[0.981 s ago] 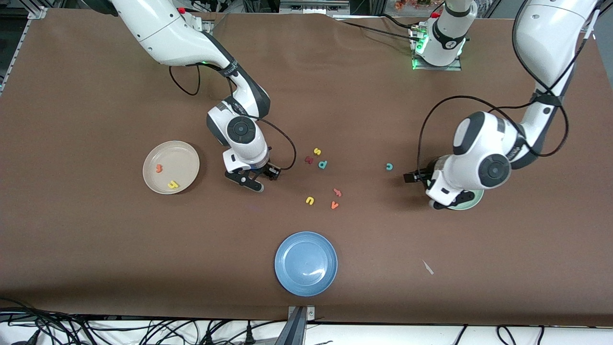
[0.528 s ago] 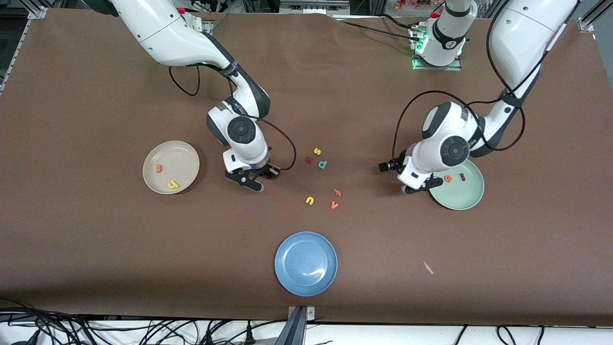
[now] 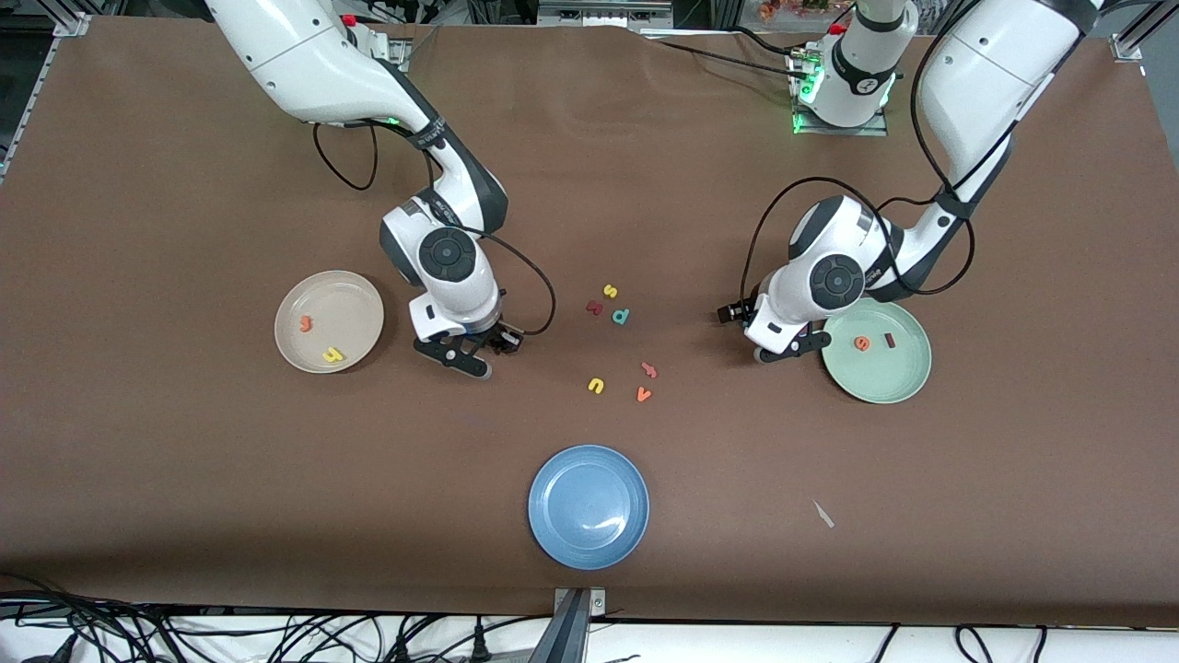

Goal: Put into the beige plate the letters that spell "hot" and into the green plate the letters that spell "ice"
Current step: 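Grasp the blue o with the right gripper while the left gripper grasps the teal c, then place the blue o on the white plate with the right gripper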

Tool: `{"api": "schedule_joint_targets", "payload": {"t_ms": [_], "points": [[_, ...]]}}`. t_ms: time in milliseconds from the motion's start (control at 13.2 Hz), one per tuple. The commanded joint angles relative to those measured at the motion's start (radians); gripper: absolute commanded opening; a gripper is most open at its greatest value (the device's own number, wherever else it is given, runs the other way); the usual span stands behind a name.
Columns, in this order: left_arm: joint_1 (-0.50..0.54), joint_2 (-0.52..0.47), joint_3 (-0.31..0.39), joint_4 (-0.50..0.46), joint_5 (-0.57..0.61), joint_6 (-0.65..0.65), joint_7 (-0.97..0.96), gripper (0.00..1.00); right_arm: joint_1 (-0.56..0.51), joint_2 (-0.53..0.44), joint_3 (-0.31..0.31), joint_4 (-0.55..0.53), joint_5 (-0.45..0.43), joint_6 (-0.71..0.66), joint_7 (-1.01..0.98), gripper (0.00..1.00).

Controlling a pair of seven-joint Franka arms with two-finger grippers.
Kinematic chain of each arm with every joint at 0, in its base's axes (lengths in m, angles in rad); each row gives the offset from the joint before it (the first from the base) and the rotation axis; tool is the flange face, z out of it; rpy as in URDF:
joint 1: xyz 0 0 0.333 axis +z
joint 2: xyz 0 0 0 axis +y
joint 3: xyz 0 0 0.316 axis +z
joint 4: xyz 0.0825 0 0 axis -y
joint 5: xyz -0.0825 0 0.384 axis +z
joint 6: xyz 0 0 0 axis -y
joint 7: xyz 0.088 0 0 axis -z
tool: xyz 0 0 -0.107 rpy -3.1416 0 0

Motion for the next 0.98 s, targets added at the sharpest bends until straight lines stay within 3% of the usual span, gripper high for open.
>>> {"api": "schedule_joint_targets", "payload": {"t_ms": [0, 226, 453, 679, 755, 830, 906], "points": [[-0.007, 0.007, 0.0, 0.002, 0.031, 0.012, -0.035, 0.67, -0.044, -0.079, -0.011, -0.019, 0.007, -0.097, -0.148, 0.19], [-0.007, 0.018, 0.0, 0.007, 0.033, 0.012, -0.063, 0.48, -0.126, -0.177, -0.011, -0.12, 0.019, -0.1, -0.309, 0.2], [-0.009, 0.018, 0.0, 0.007, 0.031, 0.012, -0.063, 0.23, -0.26, -0.317, -0.011, -0.286, 0.019, -0.097, -0.557, 0.2], [-0.007, 0.018, 0.0, 0.012, 0.033, 0.011, -0.063, 0.06, -0.329, -0.362, -0.011, -0.344, 0.04, -0.096, -0.662, 0.22], [-0.007, 0.018, 0.0, 0.013, 0.033, 0.011, -0.061, 0.04, -0.329, -0.37, -0.011, -0.367, 0.068, -0.09, -0.674, 0.3], [-0.007, 0.018, 0.002, 0.013, 0.033, 0.009, -0.061, 0.03, -0.337, -0.376, -0.012, -0.383, 0.077, -0.08, -0.69, 0.44], [-0.007, 0.018, 0.002, 0.013, 0.033, 0.009, -0.061, 0.02, -0.349, -0.376, -0.011, -0.387, 0.079, -0.067, -0.696, 0.99]]}}
